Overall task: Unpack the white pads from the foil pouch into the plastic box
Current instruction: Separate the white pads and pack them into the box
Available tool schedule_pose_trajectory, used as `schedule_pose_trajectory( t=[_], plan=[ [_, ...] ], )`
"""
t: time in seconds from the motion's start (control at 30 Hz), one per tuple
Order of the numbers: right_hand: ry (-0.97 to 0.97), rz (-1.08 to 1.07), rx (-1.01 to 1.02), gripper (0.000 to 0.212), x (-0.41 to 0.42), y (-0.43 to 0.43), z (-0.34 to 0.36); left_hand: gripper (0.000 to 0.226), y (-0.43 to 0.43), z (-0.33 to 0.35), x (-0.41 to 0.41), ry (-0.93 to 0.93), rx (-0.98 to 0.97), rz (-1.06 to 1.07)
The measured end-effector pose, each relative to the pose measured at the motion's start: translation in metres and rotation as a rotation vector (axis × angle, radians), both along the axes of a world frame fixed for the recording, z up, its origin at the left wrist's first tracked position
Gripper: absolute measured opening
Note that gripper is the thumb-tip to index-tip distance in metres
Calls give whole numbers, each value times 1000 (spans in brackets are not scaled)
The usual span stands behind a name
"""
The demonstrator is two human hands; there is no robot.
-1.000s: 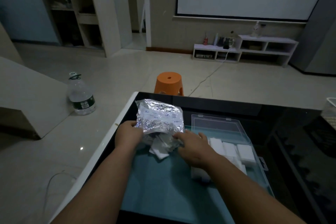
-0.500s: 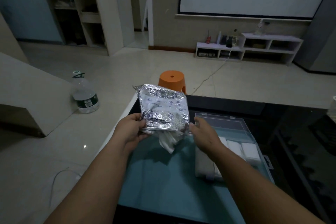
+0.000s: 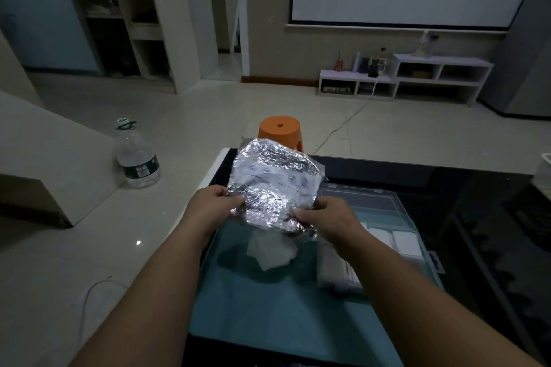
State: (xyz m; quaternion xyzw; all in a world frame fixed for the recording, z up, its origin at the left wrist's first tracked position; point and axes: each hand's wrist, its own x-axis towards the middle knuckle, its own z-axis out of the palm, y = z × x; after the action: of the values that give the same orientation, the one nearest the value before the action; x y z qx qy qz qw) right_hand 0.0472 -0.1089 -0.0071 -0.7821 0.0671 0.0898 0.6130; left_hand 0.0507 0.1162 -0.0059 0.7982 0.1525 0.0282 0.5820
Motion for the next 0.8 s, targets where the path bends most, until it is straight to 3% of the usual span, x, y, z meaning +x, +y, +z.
schedule_pose_trajectory(
  t=[0.07,0.3,0.43,0.53,0.73,0.8],
  plan=[
    [-43,17,-54,23,-3,1,-1,20,-3,1,1,-1,33,4],
    [-109,46,-223,32,-8,-11,-1,4,-4,-11,8,-7,-115,75],
    [-115,49,-336,20,-8,-18,-1,9,-11,-10,9,-11,-211,83],
    [-145,-6,-330,12,-7,-21,-4,15,-15,-11,8,-15,-217,71],
    [-173,-95,-221,23,-5,-20,-7,42,-16,-15,8,-60,-169,231],
    [-197,-77,-241,16,-4,-20,-9,36,-18,-13,7,-74,-99,282]
  ],
)
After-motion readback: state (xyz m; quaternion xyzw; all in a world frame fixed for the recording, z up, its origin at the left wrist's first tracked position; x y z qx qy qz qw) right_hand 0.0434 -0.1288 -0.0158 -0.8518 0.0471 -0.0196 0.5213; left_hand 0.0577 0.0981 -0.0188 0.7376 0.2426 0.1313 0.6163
